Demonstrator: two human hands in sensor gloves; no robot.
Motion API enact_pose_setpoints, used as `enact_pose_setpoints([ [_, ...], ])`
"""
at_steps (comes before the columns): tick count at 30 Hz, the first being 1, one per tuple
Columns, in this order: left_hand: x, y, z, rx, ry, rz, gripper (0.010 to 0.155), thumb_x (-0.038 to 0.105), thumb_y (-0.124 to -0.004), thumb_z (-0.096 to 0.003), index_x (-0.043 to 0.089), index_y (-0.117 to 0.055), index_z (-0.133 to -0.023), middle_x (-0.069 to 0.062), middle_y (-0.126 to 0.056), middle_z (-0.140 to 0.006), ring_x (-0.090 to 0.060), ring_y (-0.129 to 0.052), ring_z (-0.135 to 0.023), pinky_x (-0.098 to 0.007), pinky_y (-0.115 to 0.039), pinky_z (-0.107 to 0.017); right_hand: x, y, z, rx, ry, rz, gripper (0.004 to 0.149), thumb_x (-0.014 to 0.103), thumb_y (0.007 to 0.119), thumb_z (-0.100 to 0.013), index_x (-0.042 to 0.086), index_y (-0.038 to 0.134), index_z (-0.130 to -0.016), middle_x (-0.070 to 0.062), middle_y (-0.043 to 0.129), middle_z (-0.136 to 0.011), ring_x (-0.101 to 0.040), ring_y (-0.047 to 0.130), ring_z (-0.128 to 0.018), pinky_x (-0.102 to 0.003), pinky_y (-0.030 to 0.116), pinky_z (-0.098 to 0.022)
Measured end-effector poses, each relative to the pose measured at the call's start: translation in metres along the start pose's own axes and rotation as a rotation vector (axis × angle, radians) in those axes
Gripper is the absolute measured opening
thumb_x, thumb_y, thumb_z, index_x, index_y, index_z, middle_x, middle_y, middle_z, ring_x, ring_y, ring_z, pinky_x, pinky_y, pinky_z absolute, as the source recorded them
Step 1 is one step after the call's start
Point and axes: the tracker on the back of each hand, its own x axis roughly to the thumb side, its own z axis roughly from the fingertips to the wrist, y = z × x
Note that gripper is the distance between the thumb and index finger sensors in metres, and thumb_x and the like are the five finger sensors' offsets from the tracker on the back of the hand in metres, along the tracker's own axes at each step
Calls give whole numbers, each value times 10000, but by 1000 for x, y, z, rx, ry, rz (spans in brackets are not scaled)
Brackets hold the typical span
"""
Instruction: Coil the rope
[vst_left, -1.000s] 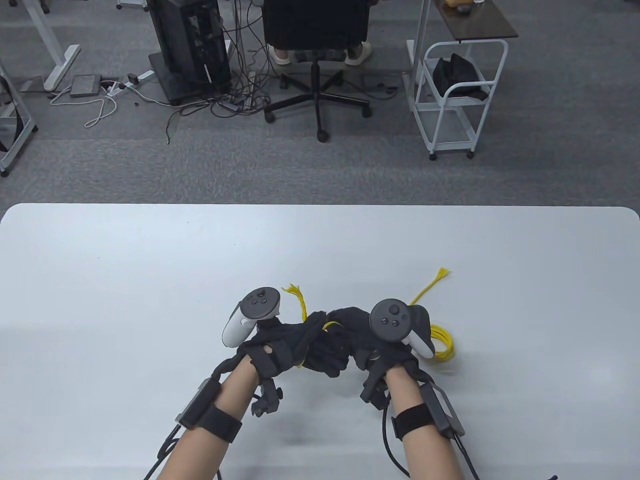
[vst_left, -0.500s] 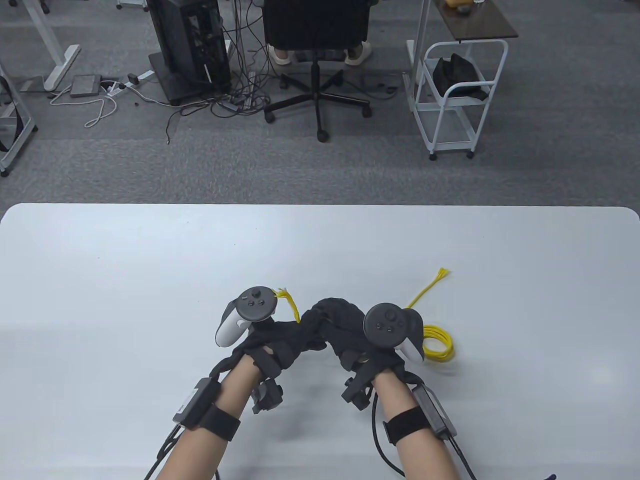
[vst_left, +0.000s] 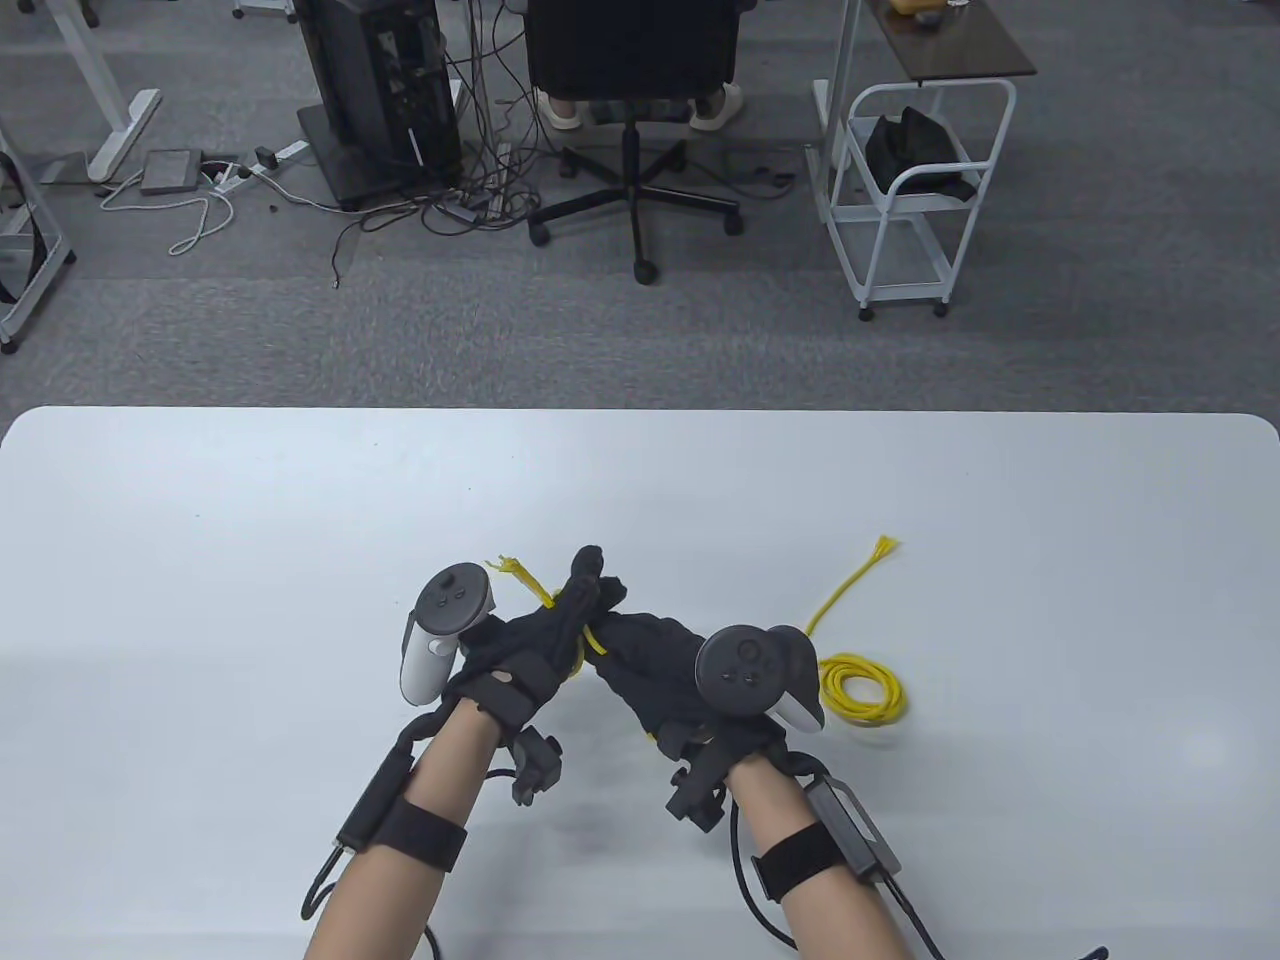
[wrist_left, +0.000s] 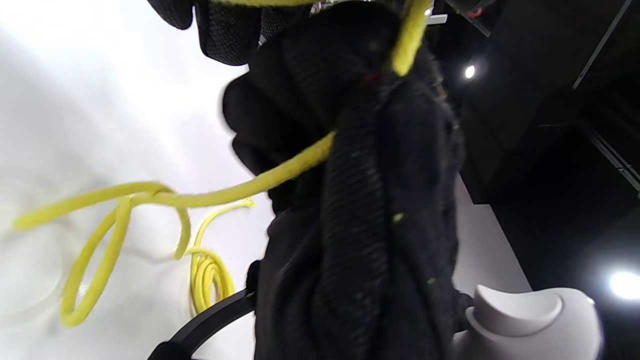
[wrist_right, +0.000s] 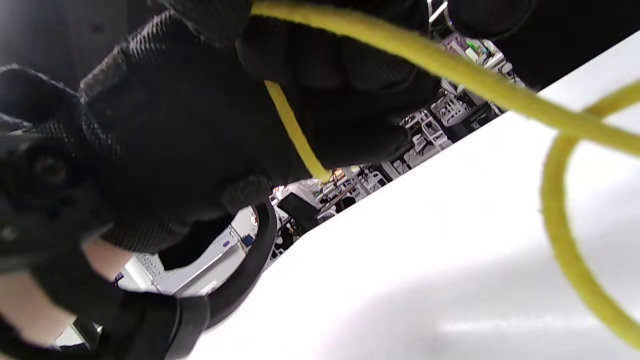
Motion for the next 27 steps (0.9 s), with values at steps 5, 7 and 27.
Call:
enact_pose_setpoints([
  [5,5,0,1,50,-97,71,636,560,-462,-627,296,-308,-1184,-121,-391,-1274,-407,-505,-1127,-501,-424,-805,-10,7,-1,118,53,12,408,382,657,-607,184,702,-960,-155,791,-943,-405,834,-744,-638,621,-620],
  [7,8,-1,1,50,-130,75,622,554,-481,-627,305,-356,-1183,-99,-407,-1275,-390,-495,-1138,-491,-412,-812,-15,8,-1,145,77,19,407,382,655,-608,183,702,-960,-154,794,-941,-406,834,-743,-640,620,-620],
  [27,21,-38,-8,-183,-227,59,583,568,-537,-606,290,-695,-1093,-126,-881,-1053,-343,-988,-797,-445,-784,-607,-43,-13,10,44,230,95,406,399,686,-597,172,717,-933,-154,801,-930,-413,838,-739,-657,606,-623],
])
